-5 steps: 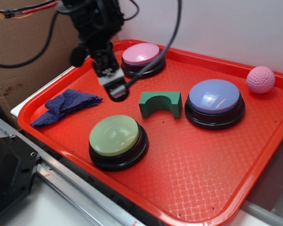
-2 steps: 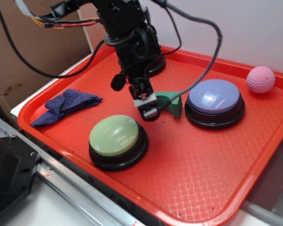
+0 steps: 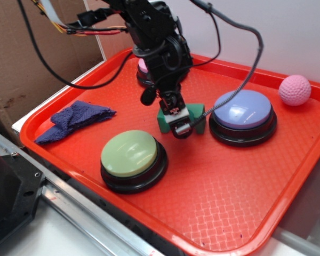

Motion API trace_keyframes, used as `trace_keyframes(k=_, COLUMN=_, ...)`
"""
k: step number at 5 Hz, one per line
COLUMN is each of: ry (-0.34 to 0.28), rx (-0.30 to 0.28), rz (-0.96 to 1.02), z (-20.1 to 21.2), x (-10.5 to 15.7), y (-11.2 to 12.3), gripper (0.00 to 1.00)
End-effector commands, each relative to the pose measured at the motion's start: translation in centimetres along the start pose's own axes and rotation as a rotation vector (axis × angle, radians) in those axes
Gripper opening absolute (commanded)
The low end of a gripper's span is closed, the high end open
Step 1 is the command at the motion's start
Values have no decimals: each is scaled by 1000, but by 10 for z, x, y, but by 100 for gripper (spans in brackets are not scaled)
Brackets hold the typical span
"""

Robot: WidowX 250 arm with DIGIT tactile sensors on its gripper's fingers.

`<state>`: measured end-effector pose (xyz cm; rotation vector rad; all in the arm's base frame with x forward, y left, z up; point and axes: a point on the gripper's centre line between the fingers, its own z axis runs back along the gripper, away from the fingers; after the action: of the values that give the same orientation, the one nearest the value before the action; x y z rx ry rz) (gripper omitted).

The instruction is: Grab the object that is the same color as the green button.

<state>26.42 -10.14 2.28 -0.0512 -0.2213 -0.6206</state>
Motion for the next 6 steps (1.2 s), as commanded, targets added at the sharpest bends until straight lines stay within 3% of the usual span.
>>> trace_keyframes(k=1, ry=11, rx=47, rz=-7, z=-9, x=15, y=3, gripper=0)
trace_keyframes(k=2, ry=29, rx=66, rz=31, z=-10, x=11, y=1, gripper=0)
trace_keyframes(k=3, ry=90, rx=22, rz=87, z=0, x=5, y=5, gripper=0)
trace_keyframes(k=4, ry=155, rx=23, rz=280, z=27, x=5, y=9, gripper=0)
trace_keyframes(k=6, ry=127, rx=30, rz=573, z=108, x=2, y=18, gripper=0)
